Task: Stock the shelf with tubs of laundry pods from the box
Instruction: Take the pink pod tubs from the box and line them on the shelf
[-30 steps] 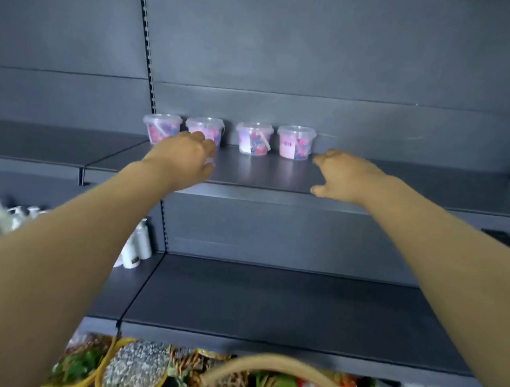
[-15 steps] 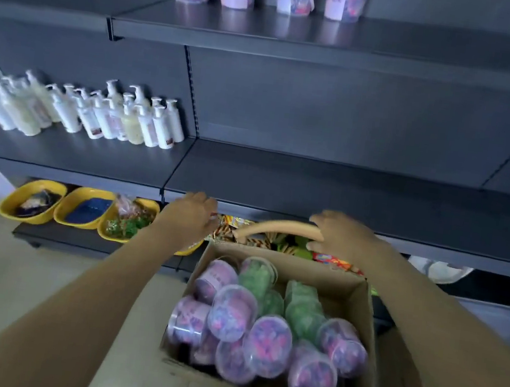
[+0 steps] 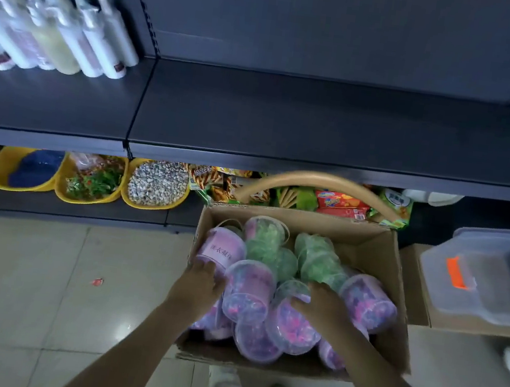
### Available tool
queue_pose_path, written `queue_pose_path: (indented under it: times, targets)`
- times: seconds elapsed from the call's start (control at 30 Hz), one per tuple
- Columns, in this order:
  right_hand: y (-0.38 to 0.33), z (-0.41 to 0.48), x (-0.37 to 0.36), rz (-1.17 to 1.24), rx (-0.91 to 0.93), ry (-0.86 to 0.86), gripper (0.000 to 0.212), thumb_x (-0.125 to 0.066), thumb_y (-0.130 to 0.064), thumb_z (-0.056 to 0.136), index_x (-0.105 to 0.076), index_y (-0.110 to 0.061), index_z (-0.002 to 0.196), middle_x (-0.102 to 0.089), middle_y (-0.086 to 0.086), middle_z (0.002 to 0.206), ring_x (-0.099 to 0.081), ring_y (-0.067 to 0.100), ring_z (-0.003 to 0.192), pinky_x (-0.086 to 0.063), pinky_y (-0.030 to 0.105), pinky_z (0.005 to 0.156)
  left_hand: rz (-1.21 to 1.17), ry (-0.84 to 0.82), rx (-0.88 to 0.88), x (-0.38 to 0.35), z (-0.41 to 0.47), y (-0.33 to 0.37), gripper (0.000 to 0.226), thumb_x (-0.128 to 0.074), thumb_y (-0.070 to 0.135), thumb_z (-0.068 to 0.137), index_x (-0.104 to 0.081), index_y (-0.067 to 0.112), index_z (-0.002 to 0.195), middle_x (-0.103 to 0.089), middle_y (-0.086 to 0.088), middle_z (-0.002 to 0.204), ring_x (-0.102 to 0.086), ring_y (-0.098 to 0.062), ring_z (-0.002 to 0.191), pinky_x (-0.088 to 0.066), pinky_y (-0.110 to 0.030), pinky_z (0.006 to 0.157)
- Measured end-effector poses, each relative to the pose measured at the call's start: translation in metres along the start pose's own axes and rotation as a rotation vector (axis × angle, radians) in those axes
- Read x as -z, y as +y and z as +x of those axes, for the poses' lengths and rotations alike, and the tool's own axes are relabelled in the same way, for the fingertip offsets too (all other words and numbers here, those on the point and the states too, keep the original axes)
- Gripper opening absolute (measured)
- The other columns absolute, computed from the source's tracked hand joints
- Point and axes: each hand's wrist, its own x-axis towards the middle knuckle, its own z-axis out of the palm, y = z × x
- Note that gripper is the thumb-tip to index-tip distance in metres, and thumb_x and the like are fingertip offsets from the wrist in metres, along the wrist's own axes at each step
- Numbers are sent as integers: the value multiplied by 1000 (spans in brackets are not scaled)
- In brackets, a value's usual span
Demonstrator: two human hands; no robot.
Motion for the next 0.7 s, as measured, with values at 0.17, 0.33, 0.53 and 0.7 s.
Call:
queue_pose_path:
  times: [0.17,0.33,0.53,0.7]
  targets:
    - [-8,5,-32,82,-149,16,76,-60,-67,71,-49,-15,125,-53,8,127,-49,27,119,-45,36,92,-105,-122,120,-16,25,12,45,-32,18,98,-28,10,142,-41,-26,133,-43,-40,122,-39,-43,99]
    - [-7,-1,-38,24,-214,41,88,-59,-75,62,-44,-21,130,-50,7,132,-46,29,122,-45,40,94,-189,-252,187,-31,37,28,51,-27,12,100,-12,12,149,-46,-28,127,-52,-38,114,-44,-40,90]
    - [-3,-14,-41,197,-389,-79,112,-67,-68,66,-15,-13,148,-34,14,146,-36,33,132,-35,38,104,-266,-285,305,-38,41,46,76,-42,70,82,-61,-1,105,-63,-17,108,-57,-29,108,-42,-31,90]
    - [13,-18,-44,476,-467,7,101,-79,-53,63,-31,-10,141,-49,8,135,-48,24,124,-39,30,98,-250,-322,360,-45,51,52,91,-42,78,75,-52,3,127,-51,-17,132,-44,-32,125,-37,-33,102]
